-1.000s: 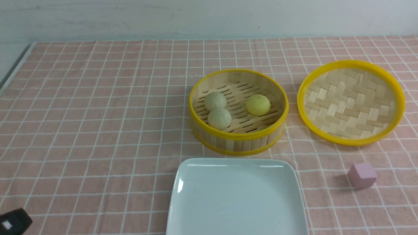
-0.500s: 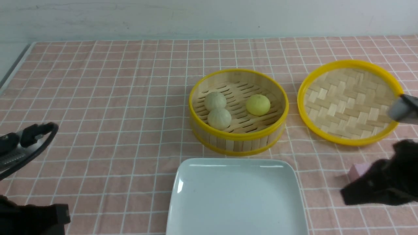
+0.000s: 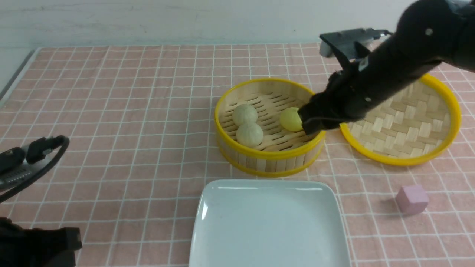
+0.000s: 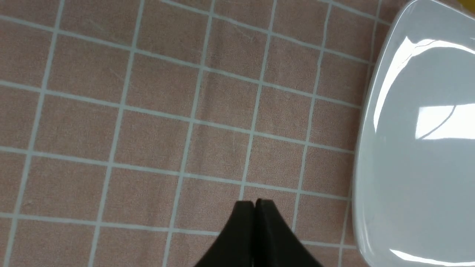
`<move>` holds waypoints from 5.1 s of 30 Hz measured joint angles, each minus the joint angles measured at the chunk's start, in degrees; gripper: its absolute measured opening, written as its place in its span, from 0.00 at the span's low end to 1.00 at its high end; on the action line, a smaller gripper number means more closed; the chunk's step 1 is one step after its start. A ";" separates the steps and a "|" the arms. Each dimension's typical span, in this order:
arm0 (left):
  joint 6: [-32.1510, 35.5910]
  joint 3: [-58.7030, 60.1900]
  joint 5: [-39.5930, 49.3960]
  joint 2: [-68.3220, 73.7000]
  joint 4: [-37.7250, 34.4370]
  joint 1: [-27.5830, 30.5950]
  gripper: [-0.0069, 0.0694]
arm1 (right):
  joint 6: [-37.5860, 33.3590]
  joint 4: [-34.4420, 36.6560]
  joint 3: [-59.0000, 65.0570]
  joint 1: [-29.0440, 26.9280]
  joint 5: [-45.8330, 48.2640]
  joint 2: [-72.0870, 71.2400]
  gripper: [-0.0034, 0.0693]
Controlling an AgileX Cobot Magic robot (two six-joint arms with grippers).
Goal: Put the steamed buns into the plate on the pink tablecloth.
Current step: 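Reach toward a bun in the bamboo steamer with the right gripper, then move the steamed bun from the bamboo steamer onto the white plate with the right gripper, then reach into the bamboo steamer and grasp a bun with the left gripper, then carry the bun from the bamboo steamer to the plate with the left gripper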
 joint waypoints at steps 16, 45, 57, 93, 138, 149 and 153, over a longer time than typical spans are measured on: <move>0.07 0.00 -0.54 0.00 0.00 0.00 0.14 | 1.59 -10.32 -8.48 0.02 -12.98 17.68 0.37; 0.12 0.00 -4.23 0.00 0.06 0.00 0.18 | 9.36 -9.02 16.28 14.39 1.82 -2.89 0.08; 0.12 0.00 -4.42 0.00 0.10 0.00 0.19 | 16.18 -11.66 16.78 14.39 -0.48 -0.99 0.62; 9.20 -30.26 -5.47 34.20 -9.29 -17.83 0.10 | 13.77 -25.65 45.50 14.34 14.99 -62.18 0.04; -4.20 -71.02 8.73 57.16 17.81 -29.92 0.12 | 13.77 -26.50 48.23 14.34 8.26 -62.32 0.08; -7.72 -45.97 8.31 46.80 16.08 -34.36 0.12 | 13.77 -26.36 48.23 14.34 8.26 -62.32 0.10; -8.51 -38.16 -1.58 48.53 15.17 -38.04 0.12 | 13.77 -26.22 48.23 14.34 8.26 -62.32 0.11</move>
